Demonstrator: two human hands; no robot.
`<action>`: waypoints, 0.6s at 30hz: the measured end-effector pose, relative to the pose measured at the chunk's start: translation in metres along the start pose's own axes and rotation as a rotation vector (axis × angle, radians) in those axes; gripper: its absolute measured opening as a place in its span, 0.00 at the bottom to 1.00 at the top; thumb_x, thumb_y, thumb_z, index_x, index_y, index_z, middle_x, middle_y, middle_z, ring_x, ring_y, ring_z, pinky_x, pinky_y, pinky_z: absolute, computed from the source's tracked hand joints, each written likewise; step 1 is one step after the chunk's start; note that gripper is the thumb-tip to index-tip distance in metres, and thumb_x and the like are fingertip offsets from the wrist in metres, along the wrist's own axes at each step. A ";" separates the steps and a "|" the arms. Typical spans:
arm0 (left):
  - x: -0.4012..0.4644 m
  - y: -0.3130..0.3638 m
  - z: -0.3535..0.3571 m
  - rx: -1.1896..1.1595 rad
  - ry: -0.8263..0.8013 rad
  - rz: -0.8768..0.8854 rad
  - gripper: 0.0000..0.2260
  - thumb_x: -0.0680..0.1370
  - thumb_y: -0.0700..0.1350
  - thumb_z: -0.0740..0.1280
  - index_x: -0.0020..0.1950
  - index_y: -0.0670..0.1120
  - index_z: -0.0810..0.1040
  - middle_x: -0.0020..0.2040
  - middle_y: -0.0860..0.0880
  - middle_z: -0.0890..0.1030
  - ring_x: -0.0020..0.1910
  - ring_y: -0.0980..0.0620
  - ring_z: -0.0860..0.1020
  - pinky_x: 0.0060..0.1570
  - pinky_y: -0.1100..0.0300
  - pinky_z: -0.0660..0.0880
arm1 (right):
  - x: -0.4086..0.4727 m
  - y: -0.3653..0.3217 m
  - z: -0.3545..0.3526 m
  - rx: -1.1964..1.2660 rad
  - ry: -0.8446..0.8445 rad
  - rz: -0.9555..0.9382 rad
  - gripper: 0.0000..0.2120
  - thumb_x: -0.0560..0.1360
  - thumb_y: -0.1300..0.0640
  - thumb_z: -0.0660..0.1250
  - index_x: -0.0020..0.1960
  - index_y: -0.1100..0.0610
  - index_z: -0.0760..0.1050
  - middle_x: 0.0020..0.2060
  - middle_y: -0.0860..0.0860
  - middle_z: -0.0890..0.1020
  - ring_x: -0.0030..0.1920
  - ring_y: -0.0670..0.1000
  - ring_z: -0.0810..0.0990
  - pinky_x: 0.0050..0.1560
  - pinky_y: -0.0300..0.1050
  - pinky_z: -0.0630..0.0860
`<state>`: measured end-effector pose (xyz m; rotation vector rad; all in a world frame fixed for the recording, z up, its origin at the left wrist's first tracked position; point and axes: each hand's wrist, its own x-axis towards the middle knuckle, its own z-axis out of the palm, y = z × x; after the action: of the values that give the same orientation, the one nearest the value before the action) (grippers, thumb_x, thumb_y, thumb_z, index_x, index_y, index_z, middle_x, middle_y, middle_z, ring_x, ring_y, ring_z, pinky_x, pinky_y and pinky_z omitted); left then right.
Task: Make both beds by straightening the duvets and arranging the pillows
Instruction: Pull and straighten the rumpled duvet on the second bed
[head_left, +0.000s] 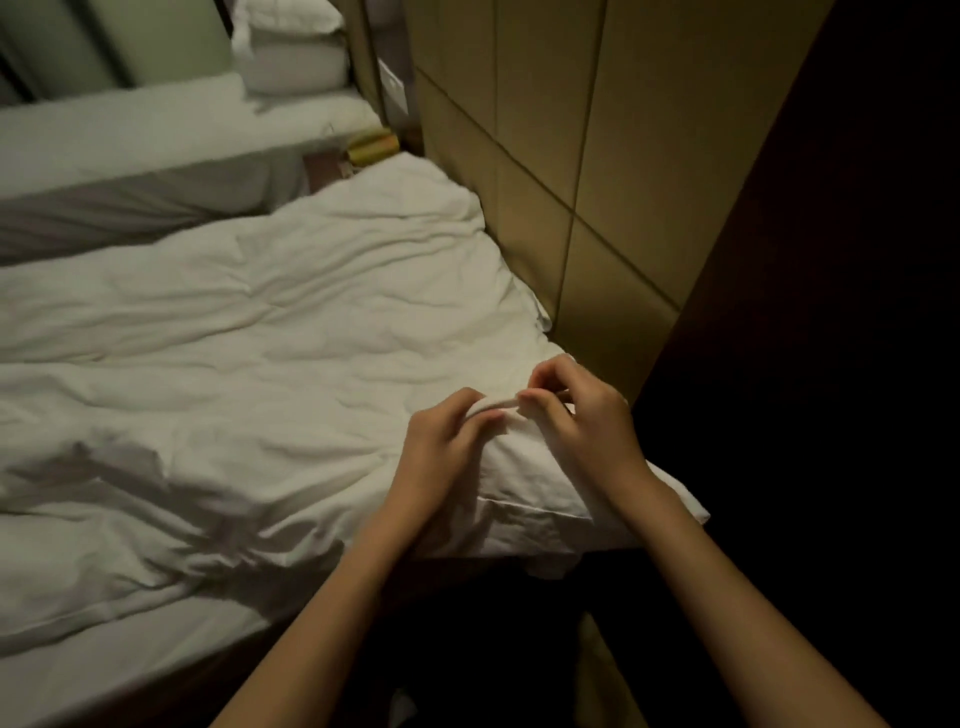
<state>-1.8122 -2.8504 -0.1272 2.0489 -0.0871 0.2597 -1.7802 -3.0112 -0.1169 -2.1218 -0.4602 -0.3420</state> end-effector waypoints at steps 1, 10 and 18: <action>0.004 0.008 -0.010 -0.030 0.038 -0.015 0.08 0.76 0.43 0.69 0.39 0.41 0.78 0.33 0.48 0.78 0.34 0.59 0.73 0.37 0.62 0.68 | 0.007 -0.009 -0.009 -0.020 0.001 -0.034 0.07 0.74 0.51 0.68 0.46 0.54 0.75 0.39 0.44 0.80 0.40 0.49 0.80 0.40 0.53 0.77; 0.049 0.060 -0.089 -0.110 0.201 0.081 0.08 0.75 0.44 0.70 0.42 0.39 0.80 0.38 0.40 0.80 0.37 0.56 0.74 0.38 0.56 0.70 | 0.024 -0.058 -0.081 -0.306 -0.048 -0.178 0.33 0.65 0.28 0.58 0.59 0.49 0.76 0.53 0.43 0.81 0.52 0.43 0.77 0.41 0.38 0.70; 0.078 0.073 -0.117 -0.186 0.221 0.120 0.07 0.76 0.40 0.68 0.40 0.50 0.81 0.32 0.62 0.80 0.34 0.66 0.74 0.37 0.71 0.69 | 0.042 -0.081 -0.087 -0.162 -0.034 -0.153 0.38 0.59 0.30 0.67 0.62 0.51 0.74 0.55 0.38 0.75 0.50 0.43 0.78 0.49 0.40 0.75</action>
<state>-1.7664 -2.7779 0.0059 1.8213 -0.0948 0.5315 -1.7852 -3.0338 0.0067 -2.2583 -0.6353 -0.4435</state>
